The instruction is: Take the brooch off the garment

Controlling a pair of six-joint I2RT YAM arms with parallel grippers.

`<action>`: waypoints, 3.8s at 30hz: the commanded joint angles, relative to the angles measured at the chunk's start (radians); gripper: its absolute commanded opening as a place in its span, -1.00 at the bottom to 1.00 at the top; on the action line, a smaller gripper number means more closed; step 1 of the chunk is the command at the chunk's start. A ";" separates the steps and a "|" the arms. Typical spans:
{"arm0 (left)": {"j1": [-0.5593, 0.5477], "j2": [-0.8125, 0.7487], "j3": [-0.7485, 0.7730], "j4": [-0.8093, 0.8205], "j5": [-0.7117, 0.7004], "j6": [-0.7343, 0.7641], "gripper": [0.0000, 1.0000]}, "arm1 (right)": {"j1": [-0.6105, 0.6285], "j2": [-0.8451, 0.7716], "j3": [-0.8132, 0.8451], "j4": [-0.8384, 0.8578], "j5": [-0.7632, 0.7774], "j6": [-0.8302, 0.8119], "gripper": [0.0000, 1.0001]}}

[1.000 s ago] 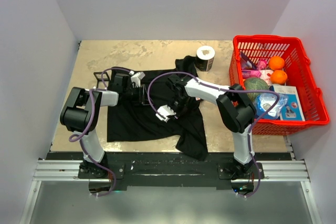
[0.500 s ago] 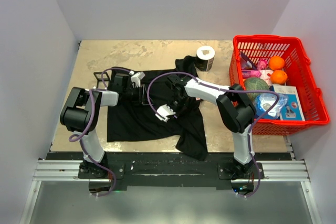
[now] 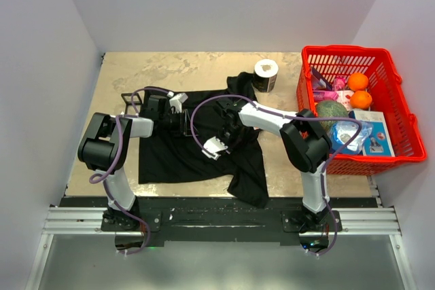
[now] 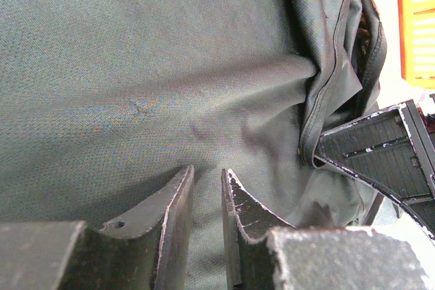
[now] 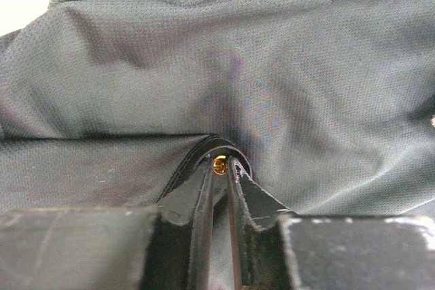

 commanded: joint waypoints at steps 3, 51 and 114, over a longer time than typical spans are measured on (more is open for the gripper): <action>0.011 0.011 0.025 0.032 0.017 -0.005 -0.45 | 0.004 0.017 -0.037 0.045 0.042 -0.035 -0.88; -0.181 -0.114 -0.024 0.149 0.166 0.084 -0.50 | -0.255 -0.170 0.029 0.203 -0.239 1.124 -1.00; 0.144 -0.502 -0.075 -0.416 -0.035 0.437 -0.49 | -0.047 0.078 0.122 0.172 -0.207 1.259 -0.59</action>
